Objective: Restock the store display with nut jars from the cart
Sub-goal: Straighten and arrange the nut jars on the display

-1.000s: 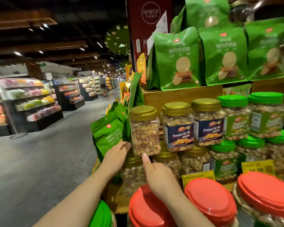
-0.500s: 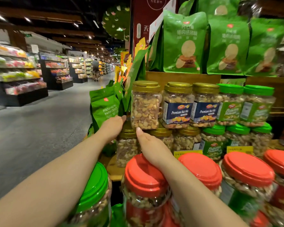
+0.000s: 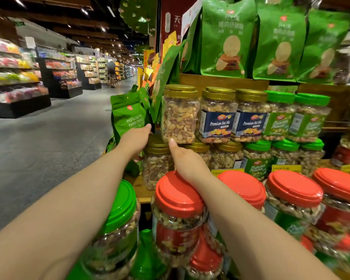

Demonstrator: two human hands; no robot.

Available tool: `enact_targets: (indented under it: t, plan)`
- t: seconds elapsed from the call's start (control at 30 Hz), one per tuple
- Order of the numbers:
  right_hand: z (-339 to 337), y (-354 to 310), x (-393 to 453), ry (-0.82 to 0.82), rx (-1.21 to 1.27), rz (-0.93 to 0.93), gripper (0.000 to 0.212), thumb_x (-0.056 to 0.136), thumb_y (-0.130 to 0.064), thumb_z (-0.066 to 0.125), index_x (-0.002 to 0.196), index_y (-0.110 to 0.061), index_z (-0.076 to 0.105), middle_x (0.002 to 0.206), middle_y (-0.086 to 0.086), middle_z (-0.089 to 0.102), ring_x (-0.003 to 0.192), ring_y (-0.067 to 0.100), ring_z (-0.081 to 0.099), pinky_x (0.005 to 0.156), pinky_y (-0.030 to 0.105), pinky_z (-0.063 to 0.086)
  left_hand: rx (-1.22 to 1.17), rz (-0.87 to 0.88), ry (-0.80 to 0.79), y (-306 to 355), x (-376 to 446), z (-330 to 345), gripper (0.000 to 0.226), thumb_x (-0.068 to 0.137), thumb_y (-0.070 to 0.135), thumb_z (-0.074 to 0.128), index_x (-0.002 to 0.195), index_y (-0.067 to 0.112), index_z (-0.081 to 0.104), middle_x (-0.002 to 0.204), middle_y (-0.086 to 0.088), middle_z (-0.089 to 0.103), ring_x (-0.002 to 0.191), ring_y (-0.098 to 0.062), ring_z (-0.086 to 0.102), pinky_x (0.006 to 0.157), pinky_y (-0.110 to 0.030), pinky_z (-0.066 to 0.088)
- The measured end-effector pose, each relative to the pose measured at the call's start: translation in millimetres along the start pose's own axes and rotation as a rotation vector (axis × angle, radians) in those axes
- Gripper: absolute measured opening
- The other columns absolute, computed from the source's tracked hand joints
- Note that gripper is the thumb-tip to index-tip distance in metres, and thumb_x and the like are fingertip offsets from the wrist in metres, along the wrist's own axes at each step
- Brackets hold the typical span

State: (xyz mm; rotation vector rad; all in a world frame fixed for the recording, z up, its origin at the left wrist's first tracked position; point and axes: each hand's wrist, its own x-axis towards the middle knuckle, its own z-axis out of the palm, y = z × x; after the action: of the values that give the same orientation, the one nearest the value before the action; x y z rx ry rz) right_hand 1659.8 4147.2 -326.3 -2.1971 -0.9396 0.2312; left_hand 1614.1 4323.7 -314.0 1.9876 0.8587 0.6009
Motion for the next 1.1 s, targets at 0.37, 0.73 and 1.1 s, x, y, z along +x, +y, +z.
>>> enact_targets:
  t: [0.37, 0.73, 1.1]
  plan:
    - [1.5, 1.6, -5.8, -0.056, -0.173, -0.047, 0.087, 0.097, -0.075, 0.007, 0.152, -0.019, 0.043, 0.155, 0.009, 0.046, 0.143, 0.032, 0.04, 0.113, 0.052, 0.033, 0.054, 0.058, 0.09, -1.4, 3.3, -2.8, 0.046, 0.112, 0.029, 0.023, 0.145, 0.012, 0.049, 0.138, -0.023, 0.058, 0.119, -0.042, 0.06, 0.086, -0.039, 0.05]
    - [-3.2, 2.3, -9.3, 0.08, -0.066, -0.096, 0.065, 0.102, -0.067, 0.014, 0.066, -0.028, 0.052, 0.096, 0.006, 0.065, 0.107, 0.035, 0.058, 0.098, 0.051, 0.044, 0.03, 0.169, 0.009, -4.5, 3.5, -1.3, 0.067, 0.104, 0.065, 0.021, 0.132, 0.025, 0.068, 0.145, -0.015, 0.056, 0.13, -0.034, 0.054, 0.11, -0.051, 0.044]
    - [5.1, -1.8, -2.5, -0.071, -0.239, 0.043, 0.091, 0.095, -0.078, 0.009, 0.162, -0.017, 0.017, 0.157, 0.017, 0.041, 0.144, 0.037, 0.039, 0.113, 0.052, 0.031, -0.153, 0.087, -0.078, -6.9, -3.0, -6.5, 0.078, 0.093, 0.081, 0.017, 0.093, 0.029, 0.075, 0.124, -0.009, 0.067, 0.114, -0.03, 0.061, 0.104, -0.051, 0.048]
